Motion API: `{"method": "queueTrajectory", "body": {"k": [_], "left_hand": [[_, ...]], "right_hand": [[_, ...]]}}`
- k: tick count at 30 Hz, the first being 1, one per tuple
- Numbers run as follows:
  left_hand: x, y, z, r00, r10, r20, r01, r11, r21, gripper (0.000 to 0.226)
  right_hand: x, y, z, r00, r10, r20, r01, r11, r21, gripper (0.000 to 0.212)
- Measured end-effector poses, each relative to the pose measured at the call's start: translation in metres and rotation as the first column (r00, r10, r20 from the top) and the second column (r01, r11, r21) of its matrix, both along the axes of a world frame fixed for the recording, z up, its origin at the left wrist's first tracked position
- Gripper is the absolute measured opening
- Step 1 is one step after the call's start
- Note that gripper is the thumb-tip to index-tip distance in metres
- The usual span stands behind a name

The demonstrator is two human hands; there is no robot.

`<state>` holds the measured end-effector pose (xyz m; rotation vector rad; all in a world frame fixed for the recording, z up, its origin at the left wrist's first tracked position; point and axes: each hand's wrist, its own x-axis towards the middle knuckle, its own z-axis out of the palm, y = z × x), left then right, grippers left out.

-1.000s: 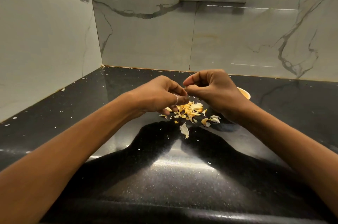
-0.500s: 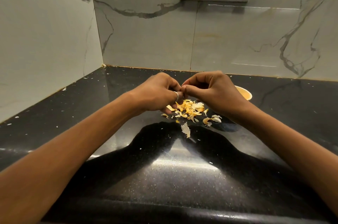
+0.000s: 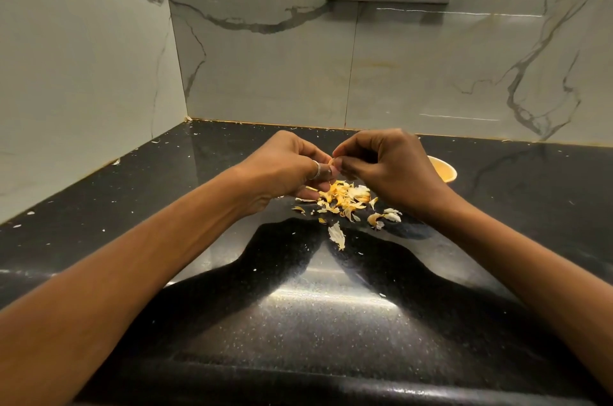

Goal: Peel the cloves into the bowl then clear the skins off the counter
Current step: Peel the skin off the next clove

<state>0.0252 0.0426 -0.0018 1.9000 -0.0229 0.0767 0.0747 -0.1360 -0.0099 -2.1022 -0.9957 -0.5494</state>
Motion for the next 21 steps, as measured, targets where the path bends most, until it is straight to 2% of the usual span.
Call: {"method": "queueTrajectory", "body": {"k": [4, 10, 15, 21], "left_hand": [[-0.0013, 0.0006, 0.0006, 1.000, 0.003, 0.016, -0.003, 1.000, 0.002, 0.012], [-0.0006, -0.0022, -0.0045, 0.994, 0.015, 0.108, -0.028, 0.993, 0.118, 0.012], [-0.0005, -0.0041, -0.0045, 0.993, 0.021, 0.112, -0.036, 0.991, 0.130, 0.011], [0.0029, -0.0060, -0.0084, 0.990, 0.034, 0.134, -0.062, 0.977, 0.206, 0.012]], "right_hand": [[0.0000, 0.0007, -0.0016, 1.000, -0.024, 0.012, 0.024, 0.999, -0.041, 0.009], [-0.0016, 0.0024, -0.0033, 0.997, -0.025, 0.067, 0.032, 0.993, -0.111, 0.011], [-0.0028, 0.0035, -0.0044, 0.988, -0.049, 0.145, 0.071, 0.986, -0.154, 0.015], [-0.0010, 0.0037, -0.0079, 0.986, -0.040, 0.162, 0.069, 0.983, -0.173, 0.015]]}}
